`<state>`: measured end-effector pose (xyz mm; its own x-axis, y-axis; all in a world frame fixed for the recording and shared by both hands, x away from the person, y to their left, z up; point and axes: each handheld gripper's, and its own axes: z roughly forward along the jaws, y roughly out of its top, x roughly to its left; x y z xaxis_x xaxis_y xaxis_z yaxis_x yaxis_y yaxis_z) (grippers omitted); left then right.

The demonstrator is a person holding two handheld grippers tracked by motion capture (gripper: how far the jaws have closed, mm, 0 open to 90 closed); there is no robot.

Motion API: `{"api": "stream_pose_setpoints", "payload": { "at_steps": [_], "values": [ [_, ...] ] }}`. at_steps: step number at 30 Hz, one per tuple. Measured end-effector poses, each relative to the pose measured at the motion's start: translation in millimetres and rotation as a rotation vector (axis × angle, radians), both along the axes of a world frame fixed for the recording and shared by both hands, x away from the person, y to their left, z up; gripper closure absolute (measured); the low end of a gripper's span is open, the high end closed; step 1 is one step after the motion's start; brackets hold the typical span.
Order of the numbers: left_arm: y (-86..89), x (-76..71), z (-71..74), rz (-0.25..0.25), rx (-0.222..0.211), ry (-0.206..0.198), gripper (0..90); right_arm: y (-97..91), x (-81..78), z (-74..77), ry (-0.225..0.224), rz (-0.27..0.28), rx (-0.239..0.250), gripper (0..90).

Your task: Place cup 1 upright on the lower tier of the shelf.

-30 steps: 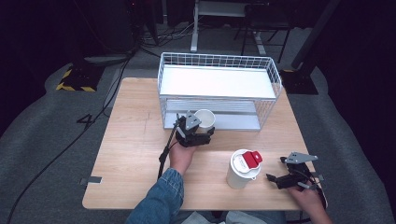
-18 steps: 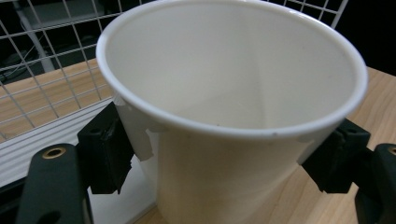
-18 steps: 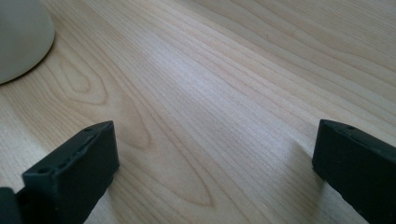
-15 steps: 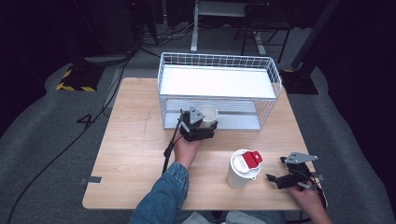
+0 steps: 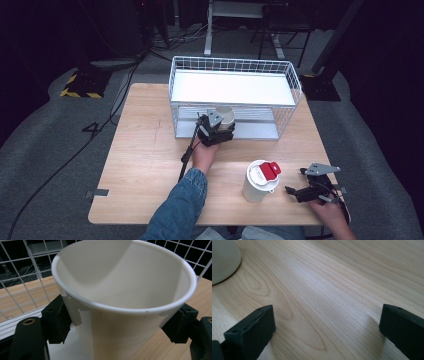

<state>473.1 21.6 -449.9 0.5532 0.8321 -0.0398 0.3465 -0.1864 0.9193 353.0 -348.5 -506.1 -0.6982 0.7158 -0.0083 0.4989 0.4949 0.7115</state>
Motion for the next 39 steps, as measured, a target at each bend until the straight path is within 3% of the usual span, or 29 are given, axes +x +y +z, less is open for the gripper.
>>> {"api": "stream_pose_setpoints", "payload": {
  "at_steps": [9,20,27,28,30,32,39],
  "values": [
    [-8.6,14.2,-5.4,0.016,0.008,-0.004,21.6,0.0,0.0,0.0,0.0,0.0,0.0,0.5],
    [-13.0,28.8,-18.8,0.046,-0.015,0.02,21.6,0.0,0.0,0.0,0.0,0.0,0.0,0.5],
    [-19.0,39.1,-24.3,0.068,0.02,0.014,21.6,-0.1,0.3,-0.2,0.0,0.001,0.003,0.5],
    [-19.2,39.7,-24.8,0.096,0.029,0.013,21.6,0.0,0.5,-0.2,0.0,0.001,0.003,0.5],
    [-19.1,42.8,-26.3,0.057,0.008,0.028,21.6,0.3,0.6,0.0,0.0,0.003,0.0,0.5],
    [-19.8,43.5,-26.2,0.077,0.011,0.023,21.6,0.3,0.6,0.0,0.0,0.003,0.0,0.5],
    [-19.9,46.7,-26.7,0.057,-0.003,0.047,20.7,0.3,0.6,0.0,0.0,0.003,0.0,0.5]
  ]
}}
